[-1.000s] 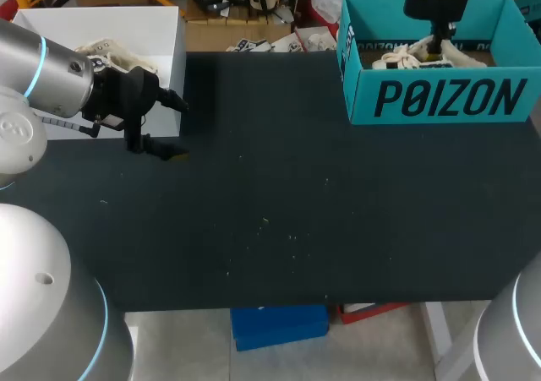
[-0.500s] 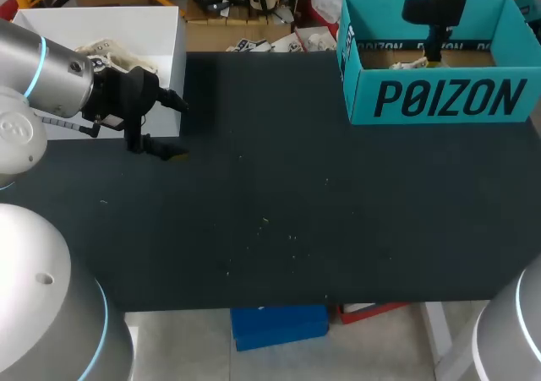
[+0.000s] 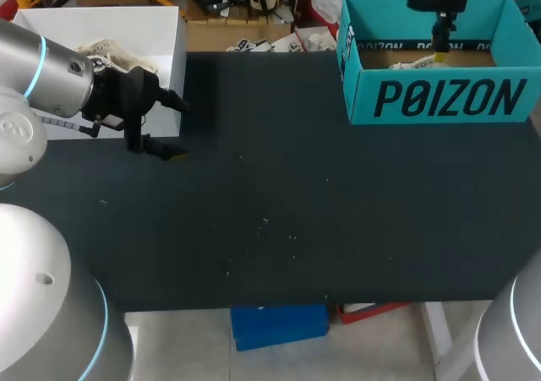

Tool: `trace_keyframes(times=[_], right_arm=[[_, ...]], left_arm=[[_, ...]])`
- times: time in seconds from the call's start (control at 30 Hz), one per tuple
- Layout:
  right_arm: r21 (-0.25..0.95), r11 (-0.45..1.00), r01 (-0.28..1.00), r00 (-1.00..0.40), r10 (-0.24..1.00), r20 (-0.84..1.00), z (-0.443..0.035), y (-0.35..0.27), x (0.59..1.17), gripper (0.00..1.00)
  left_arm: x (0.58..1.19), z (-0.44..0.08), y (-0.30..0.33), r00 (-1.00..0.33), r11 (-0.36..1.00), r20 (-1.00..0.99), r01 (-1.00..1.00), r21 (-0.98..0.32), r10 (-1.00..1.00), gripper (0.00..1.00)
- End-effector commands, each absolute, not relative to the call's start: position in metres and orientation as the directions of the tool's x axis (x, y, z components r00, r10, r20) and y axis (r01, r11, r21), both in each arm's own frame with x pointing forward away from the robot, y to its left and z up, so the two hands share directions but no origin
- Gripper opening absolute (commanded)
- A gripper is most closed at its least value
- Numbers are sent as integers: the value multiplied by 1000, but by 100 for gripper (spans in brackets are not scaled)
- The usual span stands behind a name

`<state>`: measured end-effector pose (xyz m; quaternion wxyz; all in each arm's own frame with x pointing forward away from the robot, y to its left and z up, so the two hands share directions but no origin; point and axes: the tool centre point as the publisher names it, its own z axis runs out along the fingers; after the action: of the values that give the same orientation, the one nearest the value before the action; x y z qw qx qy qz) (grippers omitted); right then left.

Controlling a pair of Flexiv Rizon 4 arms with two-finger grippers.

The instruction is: Take the shoe out of the shoebox, open the shoe tongue, remove and reinsert the insole, then place the shoe into the shoebox

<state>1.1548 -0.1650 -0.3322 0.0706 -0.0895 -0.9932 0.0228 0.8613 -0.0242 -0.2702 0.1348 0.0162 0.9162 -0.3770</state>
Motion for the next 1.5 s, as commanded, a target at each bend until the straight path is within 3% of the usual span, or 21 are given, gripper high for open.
trace_keyframes(times=[0.03,0.3,0.5,0.6,0.77,0.9,1.17,1.23,1.3,1.37,1.43,1.5], right_arm=[[-73,982,176,-978,182,97,-303,-166,1138,48],[-64,961,268,-963,267,-26,-259,-156,1121,47],[-28,966,259,-956,252,-149,-228,-131,1104,49],[-20,968,249,-950,240,-197,-215,-116,1088,66],[2,977,212,-951,207,-231,-200,-91,1057,76],[28,982,188,-944,188,-270,-191,-73,1026,71],[75,992,104,-928,124,-353,-187,-40,960,73],[77,994,72,-921,96,-377,-188,-33,948,76],[77,995,69,-909,94,-407,-190,-27,937,87],[83,994,67,-898,97,-430,-192,-20,930,90],[85,994,68,-895,99,-435,-196,-10,924,100],[87,994,71,-892,103,-441,-202,0,919,100]], left_arm=[[860,-271,-25,-962,717,-262,131,-684,-74,100],[860,-271,-25,-962,717,-262,131,-684,-74,100],[860,-271,-25,-962,717,-262,131,-684,-74,100],[860,-271,-25,-962,717,-262,131,-684,-74,100],[860,-271,-25,-962,717,-262,131,-684,-74,100],[860,-271,-25,-962,717,-262,131,-684,-74,100],[860,-271,-25,-962,717,-262,131,-684,-74,100],[860,-271,-25,-962,717,-262,131,-684,-74,100],[860,-271,-25,-962,717,-262,131,-684,-74,100],[860,-271,-25,-962,717,-262,131,-684,-74,100],[860,-271,-25,-962,717,-262,131,-684,-74,100],[860,-271,-25,-962,717,-262,131,-684,-74,100]])
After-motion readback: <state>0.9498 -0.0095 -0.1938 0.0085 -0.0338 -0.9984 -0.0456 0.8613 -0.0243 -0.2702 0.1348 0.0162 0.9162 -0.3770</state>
